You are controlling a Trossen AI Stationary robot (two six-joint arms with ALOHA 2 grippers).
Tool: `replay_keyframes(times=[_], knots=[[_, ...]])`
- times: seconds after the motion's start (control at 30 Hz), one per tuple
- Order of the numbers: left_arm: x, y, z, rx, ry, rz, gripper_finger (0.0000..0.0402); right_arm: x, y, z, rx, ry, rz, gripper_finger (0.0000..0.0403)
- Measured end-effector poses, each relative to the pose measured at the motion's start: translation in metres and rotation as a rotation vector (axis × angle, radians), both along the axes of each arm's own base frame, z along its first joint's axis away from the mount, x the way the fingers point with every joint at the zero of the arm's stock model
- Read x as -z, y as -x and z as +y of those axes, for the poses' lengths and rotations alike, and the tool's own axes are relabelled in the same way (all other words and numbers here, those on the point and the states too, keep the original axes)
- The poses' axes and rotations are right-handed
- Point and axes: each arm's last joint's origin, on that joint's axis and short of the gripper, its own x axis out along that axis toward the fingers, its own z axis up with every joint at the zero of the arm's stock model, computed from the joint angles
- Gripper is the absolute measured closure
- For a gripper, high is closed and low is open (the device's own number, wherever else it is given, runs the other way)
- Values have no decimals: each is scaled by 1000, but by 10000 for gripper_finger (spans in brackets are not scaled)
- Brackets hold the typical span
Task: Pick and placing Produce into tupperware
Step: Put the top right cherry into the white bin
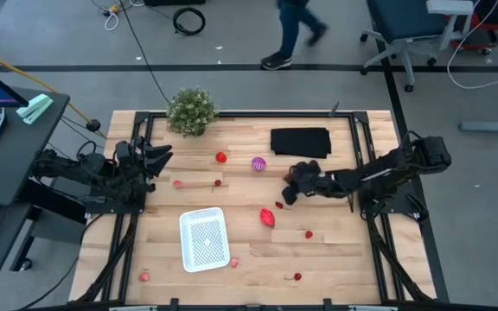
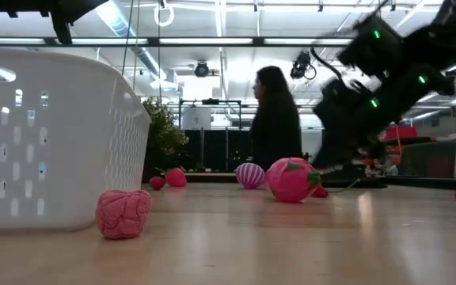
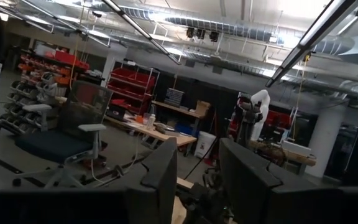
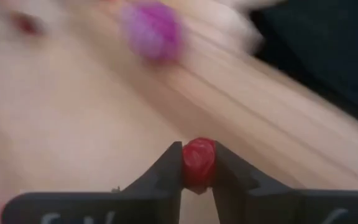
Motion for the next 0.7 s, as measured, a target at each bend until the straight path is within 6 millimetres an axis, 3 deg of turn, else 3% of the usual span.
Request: replay_keyframes(times=[0.2, 0.33, 0.53, 0.7], knots=[[0, 0, 0, 6, 18, -8, 285, -67, -52, 24, -311, 137, -165, 337], [0, 0, 0, 8, 22, -10, 283, -104, -90, 52, -543, 226, -250, 342], [0, 0, 0, 29, 81, -35, 287, -107, -158, 105, -782, 327, -215, 326], [0, 0, 0, 29, 81, -32, 289, -95, -209, 128, -895, 315, -195, 318]])
